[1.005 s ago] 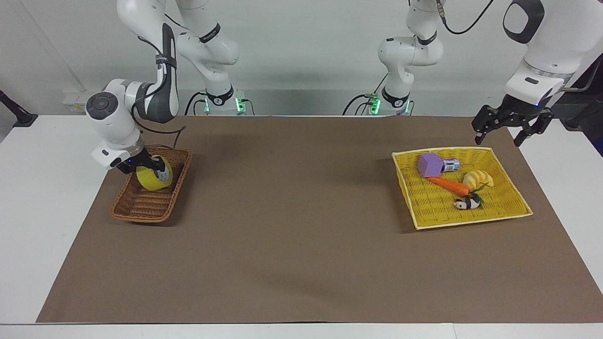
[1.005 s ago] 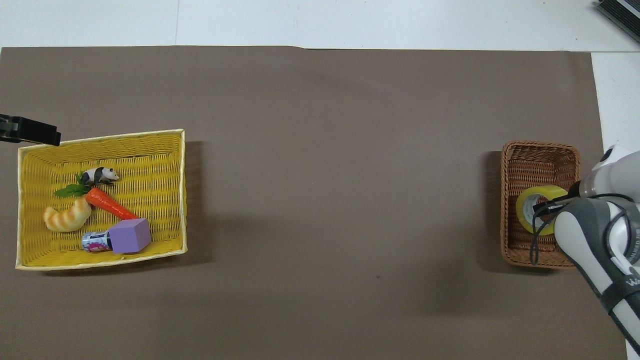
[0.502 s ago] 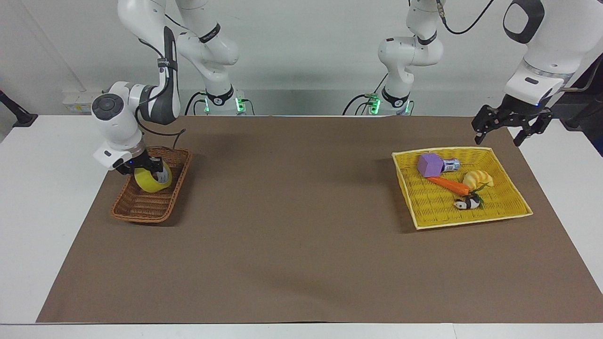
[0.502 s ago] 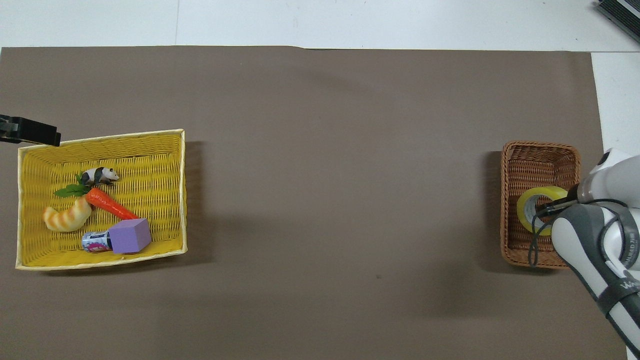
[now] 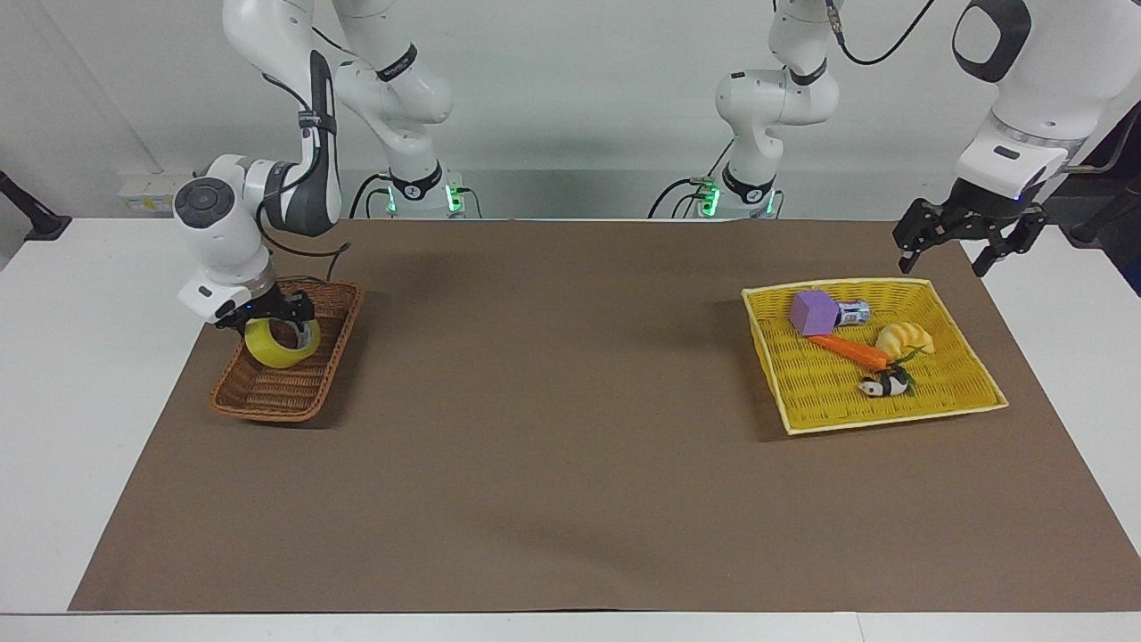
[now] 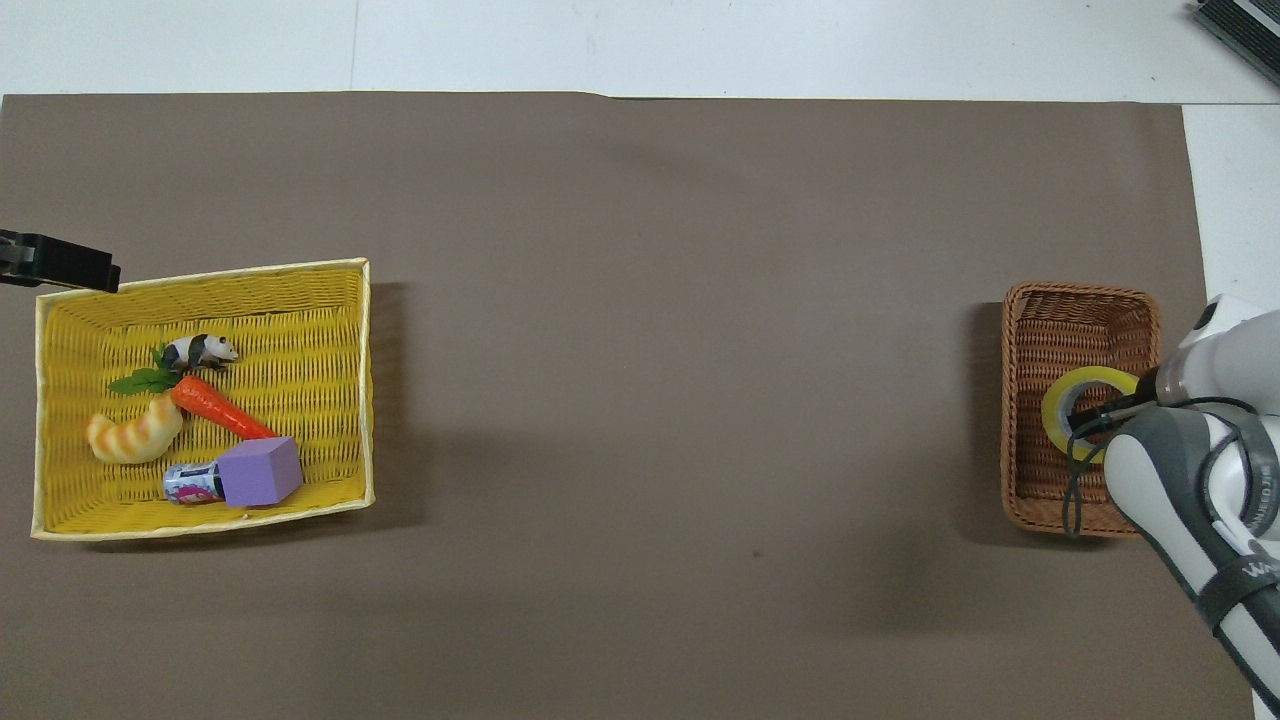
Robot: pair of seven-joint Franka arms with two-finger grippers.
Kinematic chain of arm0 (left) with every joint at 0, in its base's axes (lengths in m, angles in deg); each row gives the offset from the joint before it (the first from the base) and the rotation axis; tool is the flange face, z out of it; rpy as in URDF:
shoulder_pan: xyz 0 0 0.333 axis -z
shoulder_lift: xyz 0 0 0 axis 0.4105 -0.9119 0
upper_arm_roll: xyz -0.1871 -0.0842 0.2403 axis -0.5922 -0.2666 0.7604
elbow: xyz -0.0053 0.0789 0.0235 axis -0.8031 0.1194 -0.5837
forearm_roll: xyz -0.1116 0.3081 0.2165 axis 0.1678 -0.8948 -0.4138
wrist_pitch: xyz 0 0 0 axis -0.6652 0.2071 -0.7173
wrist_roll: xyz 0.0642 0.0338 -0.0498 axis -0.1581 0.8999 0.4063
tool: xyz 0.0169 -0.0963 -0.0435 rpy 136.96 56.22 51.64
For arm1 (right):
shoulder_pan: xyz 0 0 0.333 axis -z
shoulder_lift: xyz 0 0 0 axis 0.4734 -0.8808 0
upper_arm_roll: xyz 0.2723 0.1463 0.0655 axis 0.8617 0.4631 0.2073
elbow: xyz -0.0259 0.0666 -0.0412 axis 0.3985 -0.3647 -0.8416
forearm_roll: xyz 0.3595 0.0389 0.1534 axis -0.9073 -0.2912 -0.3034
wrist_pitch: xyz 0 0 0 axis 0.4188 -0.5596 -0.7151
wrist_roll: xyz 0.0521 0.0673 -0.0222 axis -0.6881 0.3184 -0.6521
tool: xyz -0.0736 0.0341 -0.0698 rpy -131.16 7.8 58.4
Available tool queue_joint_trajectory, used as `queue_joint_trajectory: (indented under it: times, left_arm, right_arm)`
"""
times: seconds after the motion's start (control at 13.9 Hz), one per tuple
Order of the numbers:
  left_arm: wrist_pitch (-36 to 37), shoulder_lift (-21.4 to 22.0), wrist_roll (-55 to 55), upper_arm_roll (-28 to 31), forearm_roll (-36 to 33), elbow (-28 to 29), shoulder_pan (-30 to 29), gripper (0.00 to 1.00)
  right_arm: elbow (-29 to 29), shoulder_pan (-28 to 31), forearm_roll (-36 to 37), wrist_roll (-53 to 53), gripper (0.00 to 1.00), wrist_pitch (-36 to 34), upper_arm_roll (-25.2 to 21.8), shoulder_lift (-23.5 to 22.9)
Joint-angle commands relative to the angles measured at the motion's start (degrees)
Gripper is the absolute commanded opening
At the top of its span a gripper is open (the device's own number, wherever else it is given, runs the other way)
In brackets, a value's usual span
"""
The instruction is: Move tape to another basket
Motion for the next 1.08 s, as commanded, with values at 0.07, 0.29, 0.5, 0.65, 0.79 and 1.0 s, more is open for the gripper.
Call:
queue_joint_trajectory:
  times: [0.07, 0.29, 0.5, 0.65, 0.79, 1.0]
  left_arm:
    - [0.2, 1.5, -0.6, -0.4, -0.7, 1.7, -0.5, 1.0]
    - [0.1, 1.5, -0.6, -0.5, -0.7, 1.7, -0.5, 1.0]
    - [0.1, 1.5, -0.6, -0.4, -0.7, 1.7, -0.5, 1.0]
    - [0.1, 1.5, -0.6, -0.4, -0.7, 1.7, -0.5, 1.0]
    - [0.1, 1.5, -0.6, -0.5, -0.7, 1.7, -0.5, 1.0]
    - [0.1, 1.5, -0.6, -0.4, -0.7, 1.7, -0.5, 1.0]
  right_arm:
    - [4.1, 1.1, 0.9, -2.3, 1.0, -3.1, 0.8, -0.5]
    - [8.5, 0.0, 0.3, -2.2, 1.0, -6.3, 1.0, -1.0]
    - [11.5, -2.4, 0.0, -1.5, 1.0, -6.4, 1.4, -1.2]
    - [13.2, -3.1, -0.1, -0.8, 1.0, -6.4, 1.5, -1.5]
    - [15.3, -4.9, -1.3, 0.1, 1.0, -7.7, 1.5, -1.7]
    - [18.3, -7.4, -2.8, 4.1, 1.0, -12.3, 1.5, -1.7]
